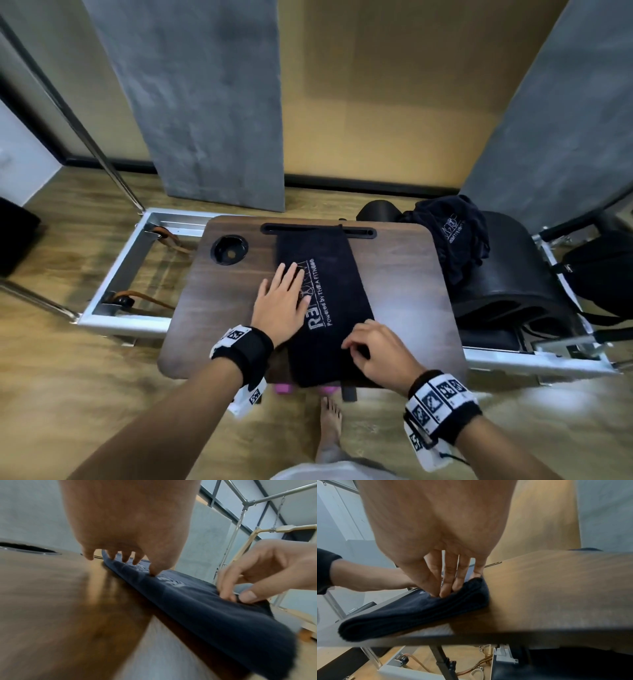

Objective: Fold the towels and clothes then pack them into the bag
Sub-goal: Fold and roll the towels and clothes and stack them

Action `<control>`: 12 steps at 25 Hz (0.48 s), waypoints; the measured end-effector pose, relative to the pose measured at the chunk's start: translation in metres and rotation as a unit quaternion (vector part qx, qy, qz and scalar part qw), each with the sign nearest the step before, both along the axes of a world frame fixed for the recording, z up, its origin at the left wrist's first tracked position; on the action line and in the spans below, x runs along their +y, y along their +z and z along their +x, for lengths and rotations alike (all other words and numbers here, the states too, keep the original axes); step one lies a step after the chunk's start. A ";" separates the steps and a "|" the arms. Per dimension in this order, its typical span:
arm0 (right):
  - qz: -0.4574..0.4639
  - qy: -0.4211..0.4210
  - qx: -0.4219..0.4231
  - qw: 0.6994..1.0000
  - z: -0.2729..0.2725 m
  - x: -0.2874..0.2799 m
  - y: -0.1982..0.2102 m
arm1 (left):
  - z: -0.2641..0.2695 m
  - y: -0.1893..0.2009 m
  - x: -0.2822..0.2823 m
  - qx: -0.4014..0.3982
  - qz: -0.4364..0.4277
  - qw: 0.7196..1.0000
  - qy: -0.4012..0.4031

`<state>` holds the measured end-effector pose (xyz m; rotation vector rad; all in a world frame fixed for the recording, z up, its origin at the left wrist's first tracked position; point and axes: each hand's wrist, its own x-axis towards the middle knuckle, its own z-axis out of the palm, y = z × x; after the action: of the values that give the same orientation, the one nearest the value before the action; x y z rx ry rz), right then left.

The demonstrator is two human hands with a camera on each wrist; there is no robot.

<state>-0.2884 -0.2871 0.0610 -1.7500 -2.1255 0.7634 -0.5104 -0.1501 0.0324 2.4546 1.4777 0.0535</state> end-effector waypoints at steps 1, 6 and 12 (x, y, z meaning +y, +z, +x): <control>0.008 -0.003 0.012 1.000 -0.007 -0.007 -0.003 | -0.005 -0.002 -0.013 -0.006 -0.001 1.000 -0.016; 0.056 -0.043 0.014 0.997 -0.025 -0.032 -0.017 | -0.039 -0.015 -0.087 -0.086 0.047 0.986 -0.139; 0.045 -0.056 -0.024 0.997 -0.037 -0.051 -0.024 | -0.069 -0.018 -0.115 -0.136 0.040 0.974 -0.175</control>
<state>-0.3252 -0.3382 0.0368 -1.8394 -2.0384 0.5912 -0.5789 -0.2651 0.0140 2.6070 0.9354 0.3672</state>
